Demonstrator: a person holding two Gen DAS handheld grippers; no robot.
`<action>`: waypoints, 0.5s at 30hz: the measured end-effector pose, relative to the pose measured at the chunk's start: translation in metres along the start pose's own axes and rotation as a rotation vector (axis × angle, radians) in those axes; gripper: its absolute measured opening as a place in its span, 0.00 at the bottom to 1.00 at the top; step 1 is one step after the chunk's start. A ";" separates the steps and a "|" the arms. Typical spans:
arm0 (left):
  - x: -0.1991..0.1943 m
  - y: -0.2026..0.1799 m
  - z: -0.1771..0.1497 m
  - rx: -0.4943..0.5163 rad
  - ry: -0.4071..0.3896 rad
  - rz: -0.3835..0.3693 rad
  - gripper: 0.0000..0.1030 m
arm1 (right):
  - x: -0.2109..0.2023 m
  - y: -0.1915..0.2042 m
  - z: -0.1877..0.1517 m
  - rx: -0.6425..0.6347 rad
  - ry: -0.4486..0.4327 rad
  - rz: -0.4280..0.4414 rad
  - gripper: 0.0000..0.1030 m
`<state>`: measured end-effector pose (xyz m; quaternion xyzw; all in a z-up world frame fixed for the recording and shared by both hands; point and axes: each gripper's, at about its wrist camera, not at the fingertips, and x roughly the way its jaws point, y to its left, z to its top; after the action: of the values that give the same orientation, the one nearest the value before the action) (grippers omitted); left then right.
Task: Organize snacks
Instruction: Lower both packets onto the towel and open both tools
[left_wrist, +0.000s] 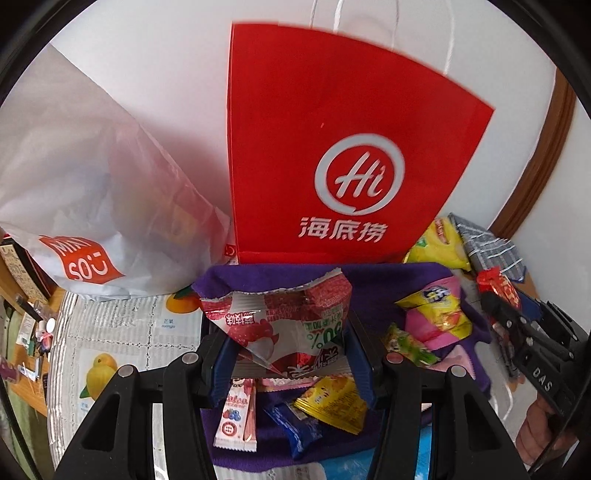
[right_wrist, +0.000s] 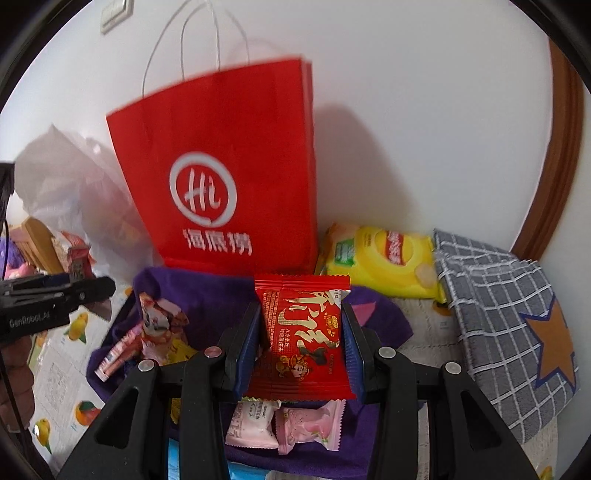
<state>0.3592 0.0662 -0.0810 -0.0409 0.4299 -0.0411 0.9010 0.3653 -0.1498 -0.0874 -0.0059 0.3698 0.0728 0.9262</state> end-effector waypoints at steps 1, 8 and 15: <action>0.005 0.001 0.000 -0.001 0.009 0.003 0.50 | 0.005 0.000 -0.003 -0.004 0.015 -0.001 0.40; 0.034 0.001 -0.001 -0.005 0.070 0.010 0.50 | 0.030 0.003 -0.016 -0.021 0.083 0.035 0.41; 0.049 -0.007 -0.005 0.027 0.102 0.014 0.50 | 0.044 0.005 -0.023 -0.036 0.117 0.032 0.41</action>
<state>0.3858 0.0534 -0.1208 -0.0237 0.4749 -0.0425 0.8787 0.3804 -0.1408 -0.1335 -0.0212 0.4221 0.0938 0.9014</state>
